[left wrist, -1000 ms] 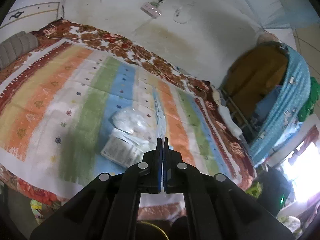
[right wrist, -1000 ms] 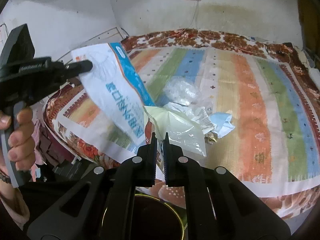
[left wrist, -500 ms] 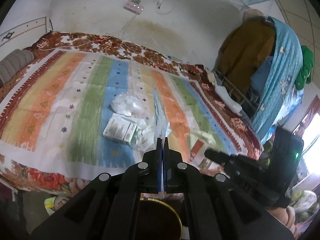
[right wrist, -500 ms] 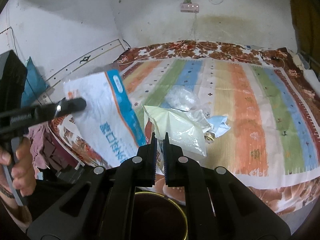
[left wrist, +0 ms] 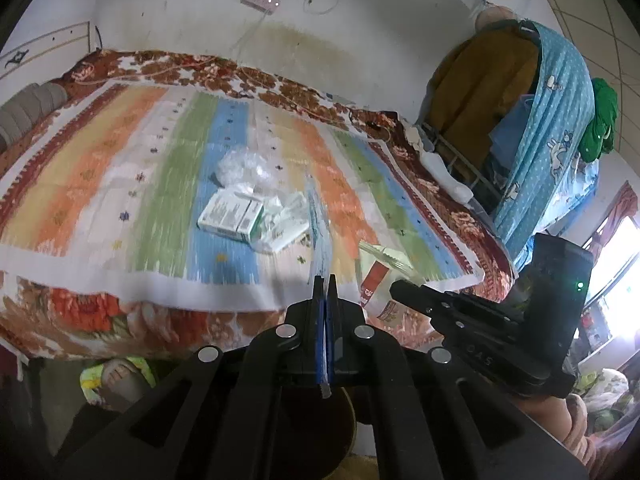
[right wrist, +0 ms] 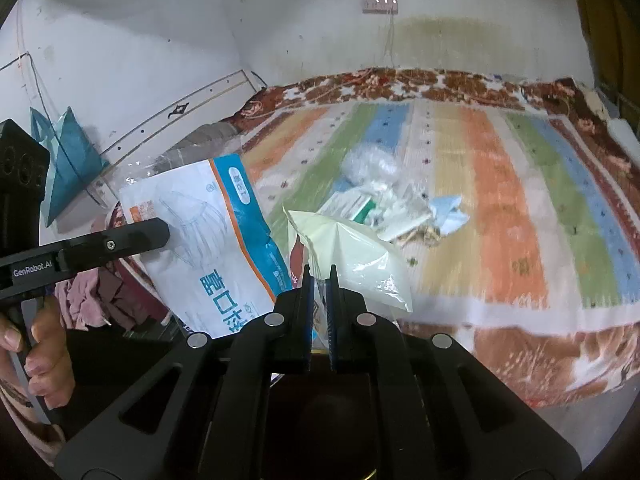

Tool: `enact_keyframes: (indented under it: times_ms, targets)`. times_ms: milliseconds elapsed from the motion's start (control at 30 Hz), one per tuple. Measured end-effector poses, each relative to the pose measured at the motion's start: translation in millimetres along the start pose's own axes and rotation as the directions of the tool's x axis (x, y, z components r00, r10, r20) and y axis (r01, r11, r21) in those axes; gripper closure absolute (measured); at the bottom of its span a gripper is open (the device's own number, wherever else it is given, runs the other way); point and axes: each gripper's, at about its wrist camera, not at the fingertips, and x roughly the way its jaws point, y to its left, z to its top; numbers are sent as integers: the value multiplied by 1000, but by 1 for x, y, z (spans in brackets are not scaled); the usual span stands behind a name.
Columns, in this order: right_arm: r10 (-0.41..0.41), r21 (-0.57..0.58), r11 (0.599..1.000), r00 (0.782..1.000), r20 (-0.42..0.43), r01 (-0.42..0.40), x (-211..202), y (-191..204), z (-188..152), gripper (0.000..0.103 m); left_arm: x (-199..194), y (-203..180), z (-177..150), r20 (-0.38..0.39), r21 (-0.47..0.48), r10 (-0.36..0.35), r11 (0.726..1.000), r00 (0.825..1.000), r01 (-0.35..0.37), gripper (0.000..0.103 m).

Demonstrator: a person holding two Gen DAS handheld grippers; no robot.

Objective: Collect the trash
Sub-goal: 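Carry the carton and plastic bag in both tools over the bin, then open both tools to drop the carton and bag into the bin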

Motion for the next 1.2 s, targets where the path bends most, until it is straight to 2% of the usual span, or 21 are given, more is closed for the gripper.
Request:
enact_keyframes:
  times_ms: [300,467,633,967,1033,1067,1100,1133,1167,1200]
  targets:
    - [7,24,1000,996,-90,-5,9,5,-43,98,10,9,-31,-81,-47,45,998,996,-48,103]
    - [-14,31,999,988,-156,19,18,4,-68,98,21,13,-49,-150,-60,93,993,984,-103,103]
    - [-6,61,998,971,-238,21,32,2,-89,98,42,13,-66,-233,-58,143,985,962,-161,103]
    - [-5,118,992,939,-343,49,58,-6,-110,98,73,23,-90,-365,-93,176,970,914,-224,103]
    - [6,140,989,931,-364,48,64,-9,-114,93,76,26,-92,-379,-102,176,968,909,-230,103]
    - [12,149,988,928,-372,47,66,-10,-115,85,77,27,-92,-383,-109,174,967,907,-232,103]
    - [17,155,987,925,-380,46,69,-10,-116,81,78,30,-93,-389,-126,166,965,906,-231,102]
    - [22,160,986,920,-391,45,72,-10,-118,81,80,34,-93,-396,-145,154,963,905,-228,92]
    - [22,164,985,918,-397,47,74,-10,-119,77,80,35,-93,-401,-158,147,961,904,-226,74]
    - [20,165,985,917,-400,51,74,-10,-121,72,81,38,-93,-402,-173,141,959,905,-226,67]
